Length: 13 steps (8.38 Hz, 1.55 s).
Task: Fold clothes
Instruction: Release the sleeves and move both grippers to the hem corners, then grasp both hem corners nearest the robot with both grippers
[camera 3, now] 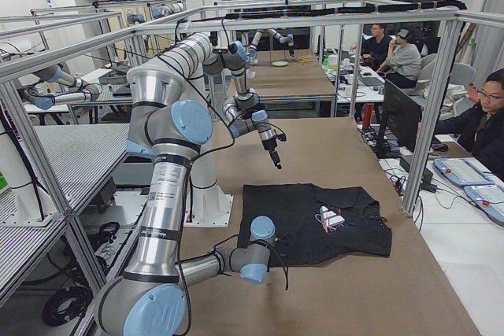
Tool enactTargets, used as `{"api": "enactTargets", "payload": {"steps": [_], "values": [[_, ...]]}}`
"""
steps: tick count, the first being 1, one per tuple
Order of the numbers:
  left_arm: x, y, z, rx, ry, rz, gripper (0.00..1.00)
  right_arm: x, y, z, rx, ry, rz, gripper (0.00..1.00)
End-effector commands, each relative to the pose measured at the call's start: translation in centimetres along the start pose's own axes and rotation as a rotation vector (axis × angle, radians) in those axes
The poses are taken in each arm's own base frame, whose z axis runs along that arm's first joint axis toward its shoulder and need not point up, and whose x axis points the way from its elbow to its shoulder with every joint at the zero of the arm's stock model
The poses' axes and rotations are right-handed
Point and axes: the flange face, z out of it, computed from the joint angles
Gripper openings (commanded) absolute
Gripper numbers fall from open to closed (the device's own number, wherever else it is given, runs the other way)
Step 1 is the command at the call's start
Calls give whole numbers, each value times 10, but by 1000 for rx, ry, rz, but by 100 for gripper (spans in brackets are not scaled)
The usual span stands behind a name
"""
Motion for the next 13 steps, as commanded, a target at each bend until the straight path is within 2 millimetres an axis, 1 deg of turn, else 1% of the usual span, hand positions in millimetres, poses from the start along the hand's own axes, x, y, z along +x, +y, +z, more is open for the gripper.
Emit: {"api": "enactTargets", "payload": {"steps": [1, 2, 3, 4, 5, 6, 7, 8, 9, 10, 13], "values": [[-2, 3, 1, 5, -5, 3, 100, 5, 40, 28, -52, 32, -28, 94], [-3, 1, 3, 17, -10, 6, 100, 3, 50, 37, -50, 38, -41, 94], [-4, 3, 5, 19, -14, 8, 100, 4, 56, 40, -48, 44, -48, 94], [-4, 4, 7, 16, -16, 9, 100, 5, 56, 40, -49, 46, -43, 94], [-4, 4, 7, 17, -16, 9, 100, 5, 59, 41, -54, 48, 9, 94], [-4, 4, 7, 17, -16, 10, 100, 4, 62, 42, -60, 43, 21, 94], [-4, 4, 7, 17, -17, 12, 100, 2, 64, 43, -62, 40, 20, 91], [-5, 4, 7, 17, -19, 12, 100, 0, 63, 42, -59, 35, 20, 64], [-4, 4, 7, 17, -17, 12, 100, -1, 64, 43, -60, 34, 18, 16], [-5, 4, 7, 17, -19, 12, 100, -1, 63, 42, -50, 35, 16, 0], [-4, 4, 6, 33, -16, 10, 100, -5, 63, 37, -46, 24, 12, 0]]}}
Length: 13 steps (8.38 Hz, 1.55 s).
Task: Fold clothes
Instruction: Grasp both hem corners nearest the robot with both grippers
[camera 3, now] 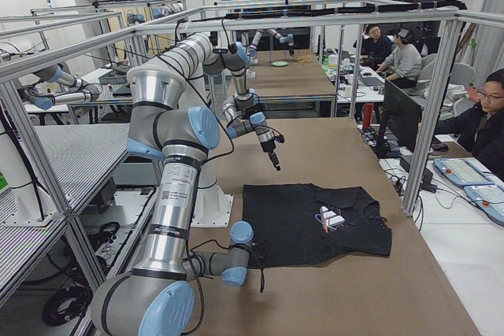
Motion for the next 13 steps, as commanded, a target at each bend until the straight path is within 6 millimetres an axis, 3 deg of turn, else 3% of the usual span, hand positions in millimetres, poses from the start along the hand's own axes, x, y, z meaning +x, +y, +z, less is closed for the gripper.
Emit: {"api": "enactTargets", "payload": {"steps": [1, 3, 6, 7, 10, 13], "values": [[1, 1, -1, 8, 4, -4, 100, -8, 1, -7, 2, -18, -6, 0], [-9, 31, -2, -26, 18, 17, 100, -19, 3, -12, -6, -42, -15, 0], [-59, 96, -1, -60, 80, 37, 100, -18, 1, -15, 2, -47, -16, 0], [-72, 109, -1, -70, 81, 49, 100, -18, 1, -16, 2, -60, -20, 0], [-84, 154, 9, -58, 57, 72, 100, -20, 2, -19, 4, -80, -28, 0], [-101, 182, 41, -37, 9, 101, 100, -21, 2, -18, 2, -81, -30, 0]]}}
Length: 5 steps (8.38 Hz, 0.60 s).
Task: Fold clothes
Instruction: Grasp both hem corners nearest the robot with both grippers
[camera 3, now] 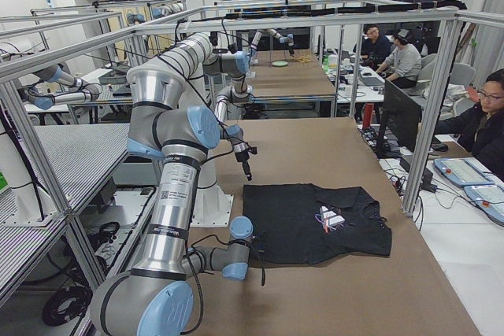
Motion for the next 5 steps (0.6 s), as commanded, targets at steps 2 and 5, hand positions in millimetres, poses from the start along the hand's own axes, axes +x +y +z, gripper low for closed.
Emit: {"api": "enactTargets", "payload": {"steps": [2, 5], "values": [[-6, 20, 31, 22, -32, 21, 100, -2, -1, 0, 2, -6, -1, 0], [-6, 20, 31, 22, -34, 22, 0, -2, -2, 0, 2, -4, -2, 0]]}}
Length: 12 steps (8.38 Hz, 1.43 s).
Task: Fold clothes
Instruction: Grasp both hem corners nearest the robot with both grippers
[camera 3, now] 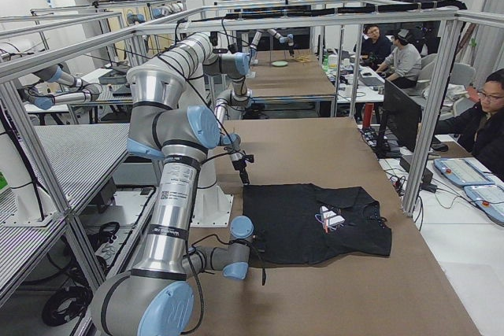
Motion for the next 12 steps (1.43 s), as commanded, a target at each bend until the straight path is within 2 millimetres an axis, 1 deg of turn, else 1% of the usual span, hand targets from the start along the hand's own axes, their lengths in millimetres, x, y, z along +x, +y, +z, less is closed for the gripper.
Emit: {"api": "enactTargets", "payload": {"steps": [1, 2, 4, 6, 7, 8, 9, 10, 11, 12], "values": [[1, 0, -1, -1, 1, 0, 0, 0, 0, 0, 0, 0, -1, 0], [4, -2, -4, -3, 11, -4, 0, 0, 0, 0, 0, 0, -1, 0], [19, -8, -24, -16, 52, -21, 0, -5, 0, -4, 2, -10, -3, 0], [31, -15, -43, -30, 92, -38, 0, -17, 3, -18, 2, -41, -13, 0], [31, -23, -63, -61, 109, -31, 0, -20, 5, -28, -43, -55, -15, 0], [18, -45, -89, -122, 103, -40, 0, -20, -5, -49, -68, -85, -13, 0], [17, -79, -110, -138, 126, -62, 0, -10, -3, -69, -110, -125, -26, 0], [33, -86, -141, -202, 192, -62, 0, 2, 9, -85, -149, -176, -56, 0], [43, -86, -158, -245, 232, -61, 0, 9, 19, -98, -177, -215, -59, 0], [52, -76, -169, -290, 304, -60, 0, 9, 30, -115, -194, -271, -42, 0]]}}
